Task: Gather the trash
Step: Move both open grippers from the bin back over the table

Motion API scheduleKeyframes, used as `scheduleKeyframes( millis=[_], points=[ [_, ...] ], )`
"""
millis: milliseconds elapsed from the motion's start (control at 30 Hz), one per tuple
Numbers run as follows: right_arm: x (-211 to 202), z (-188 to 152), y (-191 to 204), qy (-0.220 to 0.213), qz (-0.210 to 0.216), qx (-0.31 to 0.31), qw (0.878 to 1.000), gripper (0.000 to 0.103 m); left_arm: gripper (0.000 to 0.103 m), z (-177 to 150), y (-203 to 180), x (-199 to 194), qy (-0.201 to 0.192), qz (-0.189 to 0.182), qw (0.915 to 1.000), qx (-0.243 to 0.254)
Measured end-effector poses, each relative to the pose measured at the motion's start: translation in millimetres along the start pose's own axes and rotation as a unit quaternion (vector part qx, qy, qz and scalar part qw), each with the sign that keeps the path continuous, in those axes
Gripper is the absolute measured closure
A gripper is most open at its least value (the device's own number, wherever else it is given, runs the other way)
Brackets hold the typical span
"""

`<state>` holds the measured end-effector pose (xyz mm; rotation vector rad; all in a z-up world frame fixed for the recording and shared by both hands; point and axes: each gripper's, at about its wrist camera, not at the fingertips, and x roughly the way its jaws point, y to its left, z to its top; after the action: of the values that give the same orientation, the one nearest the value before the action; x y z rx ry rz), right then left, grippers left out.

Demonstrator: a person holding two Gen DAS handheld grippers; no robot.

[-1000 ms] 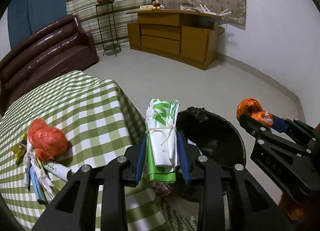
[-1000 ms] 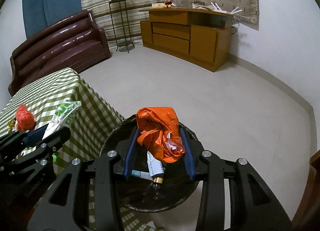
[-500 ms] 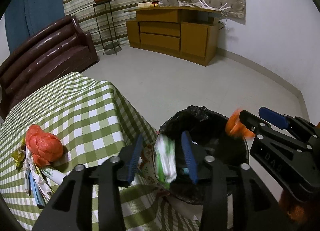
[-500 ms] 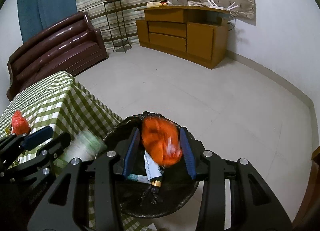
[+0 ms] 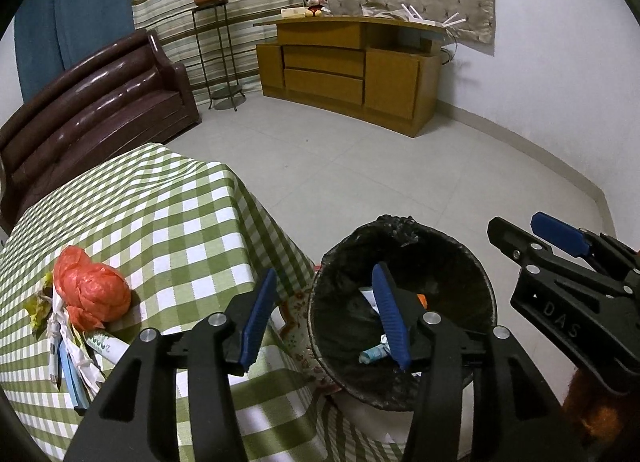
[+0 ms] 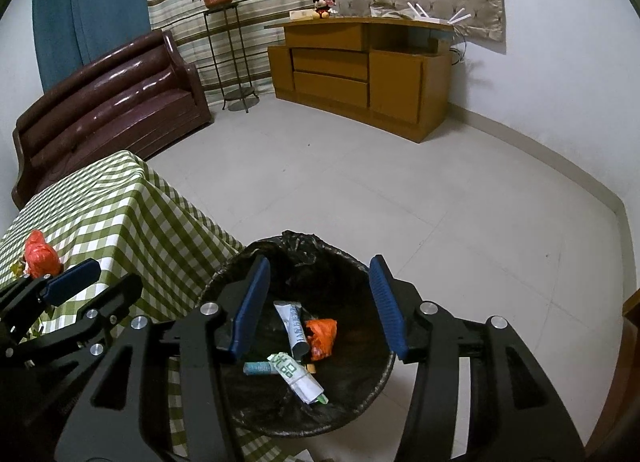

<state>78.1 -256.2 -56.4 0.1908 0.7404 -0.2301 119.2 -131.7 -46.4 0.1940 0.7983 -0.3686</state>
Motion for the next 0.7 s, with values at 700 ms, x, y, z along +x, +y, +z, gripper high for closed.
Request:
scheduleKeyframes(
  millis=[700],
  points=[
    [-12,-1,38,0.0,0.024,-0.033,0.999,0.052,0.05,-17,54,-38,-0.017,0.036,0.9983,-0.043]
  ],
)
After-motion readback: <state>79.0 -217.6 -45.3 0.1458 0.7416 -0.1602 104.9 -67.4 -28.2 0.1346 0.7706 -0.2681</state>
